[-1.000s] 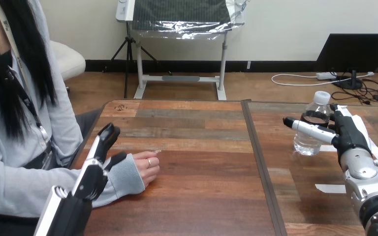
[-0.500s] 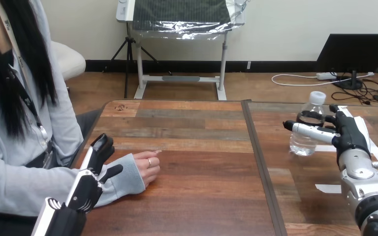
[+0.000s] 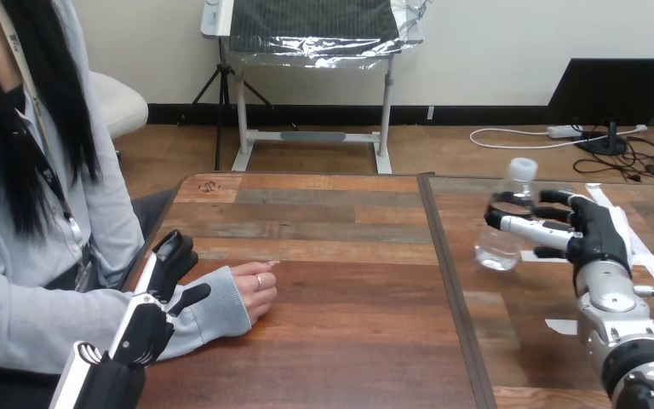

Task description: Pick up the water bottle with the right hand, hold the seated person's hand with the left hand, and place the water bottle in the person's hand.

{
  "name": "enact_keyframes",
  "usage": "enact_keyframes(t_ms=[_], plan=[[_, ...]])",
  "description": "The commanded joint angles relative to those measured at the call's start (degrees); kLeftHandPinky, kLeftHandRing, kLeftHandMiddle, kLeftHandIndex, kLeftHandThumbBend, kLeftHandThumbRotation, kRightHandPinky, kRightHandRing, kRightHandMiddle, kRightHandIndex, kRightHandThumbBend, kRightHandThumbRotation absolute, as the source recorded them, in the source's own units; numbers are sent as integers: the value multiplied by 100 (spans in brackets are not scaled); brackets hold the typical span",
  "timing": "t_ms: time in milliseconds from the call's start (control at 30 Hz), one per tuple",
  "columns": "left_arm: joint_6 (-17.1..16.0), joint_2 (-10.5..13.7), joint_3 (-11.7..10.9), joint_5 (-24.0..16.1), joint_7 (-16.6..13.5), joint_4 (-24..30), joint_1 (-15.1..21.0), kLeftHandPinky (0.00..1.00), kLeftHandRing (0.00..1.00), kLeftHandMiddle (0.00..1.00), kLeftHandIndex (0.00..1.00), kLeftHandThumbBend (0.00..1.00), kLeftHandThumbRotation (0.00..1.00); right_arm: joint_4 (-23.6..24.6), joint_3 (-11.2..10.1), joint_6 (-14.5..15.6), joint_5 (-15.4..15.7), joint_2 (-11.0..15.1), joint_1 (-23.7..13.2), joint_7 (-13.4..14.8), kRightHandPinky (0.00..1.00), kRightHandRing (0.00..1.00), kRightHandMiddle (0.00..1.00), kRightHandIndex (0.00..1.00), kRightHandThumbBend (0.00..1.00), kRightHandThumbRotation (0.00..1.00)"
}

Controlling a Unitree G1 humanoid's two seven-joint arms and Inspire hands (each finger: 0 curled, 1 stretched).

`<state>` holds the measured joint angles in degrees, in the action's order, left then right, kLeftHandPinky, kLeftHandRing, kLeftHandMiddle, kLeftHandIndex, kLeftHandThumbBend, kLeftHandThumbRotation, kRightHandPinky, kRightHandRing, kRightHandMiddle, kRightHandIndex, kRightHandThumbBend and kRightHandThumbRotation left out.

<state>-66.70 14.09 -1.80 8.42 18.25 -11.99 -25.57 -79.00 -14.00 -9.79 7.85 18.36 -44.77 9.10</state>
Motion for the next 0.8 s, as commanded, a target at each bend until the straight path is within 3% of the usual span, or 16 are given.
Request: enact_keyframes(t_ms=[0, 500, 767], plan=[[-105, 29, -48, -49, -59, 233, 290, 87, 97, 100, 100, 100, 60, 101, -40, -157, -40, -131, -548, 83, 39, 52, 66, 64, 95, 0], [-106, 21, -3, -117, -106, 256, 264, 86, 97, 100, 100, 100, 61, 84, 129, -84, 161, -158, -544, 294, 41, 47, 55, 52, 89, 0], [11, 103, 98, 17, -53, 325, 218, 87, 98, 100, 100, 100, 58, 95, 51, -207, 107, -217, -524, 237, 45, 49, 52, 48, 87, 0]])
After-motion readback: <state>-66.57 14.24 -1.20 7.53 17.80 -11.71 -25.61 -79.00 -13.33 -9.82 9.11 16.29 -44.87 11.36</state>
